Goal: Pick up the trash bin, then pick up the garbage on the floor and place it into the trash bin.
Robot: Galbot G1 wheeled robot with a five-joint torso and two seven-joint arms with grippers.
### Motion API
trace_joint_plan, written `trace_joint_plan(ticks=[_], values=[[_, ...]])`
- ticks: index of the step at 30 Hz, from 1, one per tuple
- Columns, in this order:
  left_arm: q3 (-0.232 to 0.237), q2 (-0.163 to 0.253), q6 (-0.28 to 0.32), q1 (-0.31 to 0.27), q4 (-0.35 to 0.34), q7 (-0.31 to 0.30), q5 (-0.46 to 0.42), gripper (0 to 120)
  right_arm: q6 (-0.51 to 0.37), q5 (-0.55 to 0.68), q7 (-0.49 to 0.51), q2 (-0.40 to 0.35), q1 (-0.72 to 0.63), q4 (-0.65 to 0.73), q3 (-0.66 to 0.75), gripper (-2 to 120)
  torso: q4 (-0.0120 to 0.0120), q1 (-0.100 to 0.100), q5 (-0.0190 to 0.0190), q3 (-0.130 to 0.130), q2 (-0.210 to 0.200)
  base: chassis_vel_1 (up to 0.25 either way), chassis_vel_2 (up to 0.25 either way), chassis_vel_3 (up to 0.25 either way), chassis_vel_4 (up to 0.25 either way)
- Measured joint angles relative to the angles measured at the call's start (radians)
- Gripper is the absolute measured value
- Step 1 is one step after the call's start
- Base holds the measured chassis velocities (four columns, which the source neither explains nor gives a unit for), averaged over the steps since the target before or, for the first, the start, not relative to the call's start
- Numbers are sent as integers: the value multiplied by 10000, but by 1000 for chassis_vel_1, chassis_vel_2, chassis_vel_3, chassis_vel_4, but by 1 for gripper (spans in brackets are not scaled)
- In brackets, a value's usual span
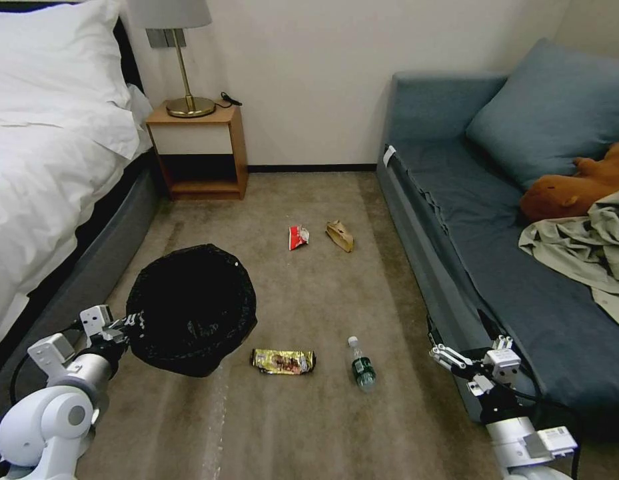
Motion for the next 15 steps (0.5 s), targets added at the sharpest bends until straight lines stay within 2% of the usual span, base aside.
trace_joint_plan(ticks=[6, 11, 15], values=[[8, -1, -1, -24, 30, -8, -3, 4, 211, -30, 45, -41, 40, -130, -68, 100, 1, 1, 1, 1, 0, -101, 93, 101, -105], [22, 37, -1, -106, 126, -13, -5, 4, 193, -37, 122, -148, 139, -198, -180, 100, 0, 1, 0, 0, 0, -14, 24, 10, -6], [185, 306, 2, -280, 333, -14, 58, 4, 5, 129, 441, -609, 371, -267, -509, 100, -1, 0, 0, 0, 0, 0, 0, 0, 0]])
